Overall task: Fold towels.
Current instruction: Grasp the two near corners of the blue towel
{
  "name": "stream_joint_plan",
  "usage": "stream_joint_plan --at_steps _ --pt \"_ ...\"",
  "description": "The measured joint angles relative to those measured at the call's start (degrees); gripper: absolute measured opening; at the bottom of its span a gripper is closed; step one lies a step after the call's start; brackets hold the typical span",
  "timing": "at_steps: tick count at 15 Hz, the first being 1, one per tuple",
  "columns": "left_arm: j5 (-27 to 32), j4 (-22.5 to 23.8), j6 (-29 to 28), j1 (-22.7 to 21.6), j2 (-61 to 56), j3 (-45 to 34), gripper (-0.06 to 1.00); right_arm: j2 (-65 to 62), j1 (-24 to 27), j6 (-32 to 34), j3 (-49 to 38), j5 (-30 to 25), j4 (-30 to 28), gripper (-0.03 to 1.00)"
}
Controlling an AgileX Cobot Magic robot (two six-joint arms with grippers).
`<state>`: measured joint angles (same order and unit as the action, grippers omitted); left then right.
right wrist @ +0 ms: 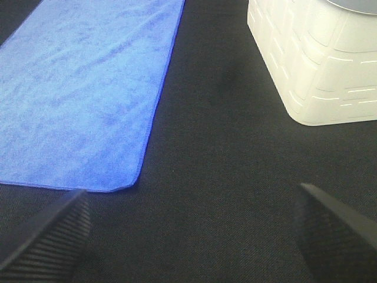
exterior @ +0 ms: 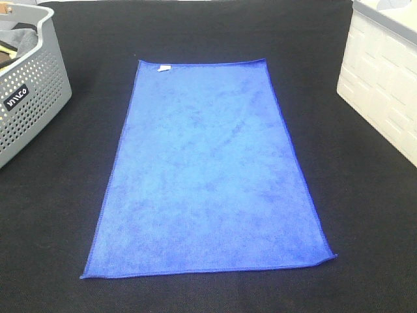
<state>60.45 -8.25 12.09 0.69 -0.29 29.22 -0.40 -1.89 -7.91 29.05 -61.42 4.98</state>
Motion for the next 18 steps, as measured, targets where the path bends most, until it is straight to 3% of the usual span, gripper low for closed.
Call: stream_joint_plan --at_steps 18 --pt "0.00 0.00 0.00 0.00 0.00 0.00 0.80 0.00 0.00 0.00 0.00 0.00 0.00 0.87"
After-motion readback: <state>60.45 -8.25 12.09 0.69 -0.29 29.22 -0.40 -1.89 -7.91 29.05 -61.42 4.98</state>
